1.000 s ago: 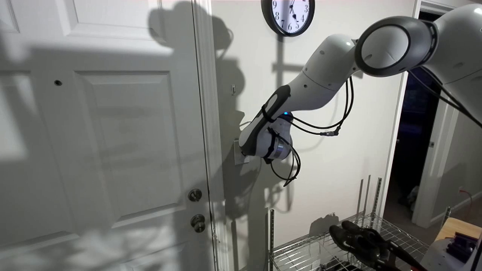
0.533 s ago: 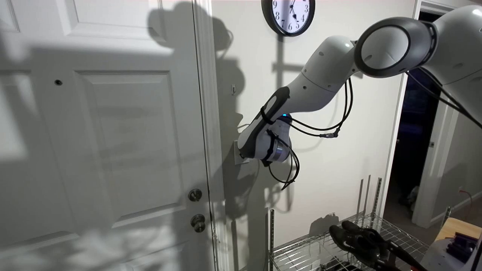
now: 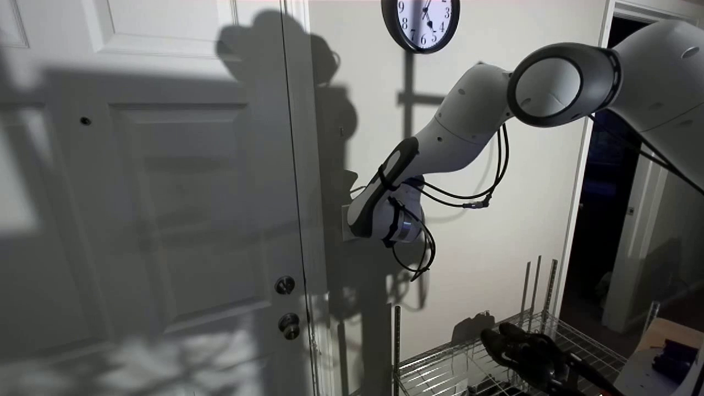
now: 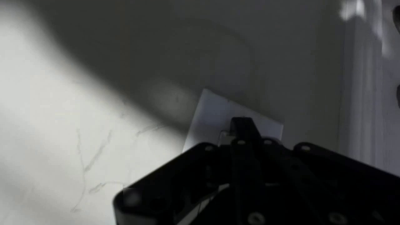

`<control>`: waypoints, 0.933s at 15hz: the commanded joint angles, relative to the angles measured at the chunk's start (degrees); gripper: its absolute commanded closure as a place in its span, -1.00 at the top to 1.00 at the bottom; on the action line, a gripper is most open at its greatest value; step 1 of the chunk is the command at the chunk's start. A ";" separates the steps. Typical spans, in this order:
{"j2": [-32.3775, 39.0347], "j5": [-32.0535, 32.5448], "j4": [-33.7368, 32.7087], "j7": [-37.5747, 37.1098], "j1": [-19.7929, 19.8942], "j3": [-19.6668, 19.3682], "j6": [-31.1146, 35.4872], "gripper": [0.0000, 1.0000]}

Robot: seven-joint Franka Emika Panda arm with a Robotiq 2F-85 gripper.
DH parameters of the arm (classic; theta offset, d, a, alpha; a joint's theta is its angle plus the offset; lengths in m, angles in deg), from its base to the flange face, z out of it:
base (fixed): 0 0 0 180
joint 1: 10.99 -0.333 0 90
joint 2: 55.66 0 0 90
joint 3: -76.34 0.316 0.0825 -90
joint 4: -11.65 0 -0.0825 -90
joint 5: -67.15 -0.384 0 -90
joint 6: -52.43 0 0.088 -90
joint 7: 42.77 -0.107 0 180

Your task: Turn off the light

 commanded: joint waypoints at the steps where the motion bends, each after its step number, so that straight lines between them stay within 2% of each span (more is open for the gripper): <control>1: 2.27 0.61 -3.76 -1.87 -2.93 -4.34 -0.03 -0.96; 3: 1.55 0.50 -1.69 -1.77 -2.28 -3.18 -0.06 -0.97; 4: 0.38 2.27 -0.78 -1.83 0.43 0.45 -0.03 -0.97; 5: -1.69 10.56 1.87 -9.55 1.78 1.74 -0.65 -0.96; 6: -2.89 7.46 1.89 -3.94 5.89 7.62 -0.08 -0.97; 7: -4.74 10.18 4.31 -5.79 8.42 10.55 -0.02 -0.94; 10: -8.61 10.66 8.59 -5.24 14.07 16.30 -1.20 -0.95; 14: -12.51 12.32 12.73 -5.84 24.58 26.06 -3.16 -0.97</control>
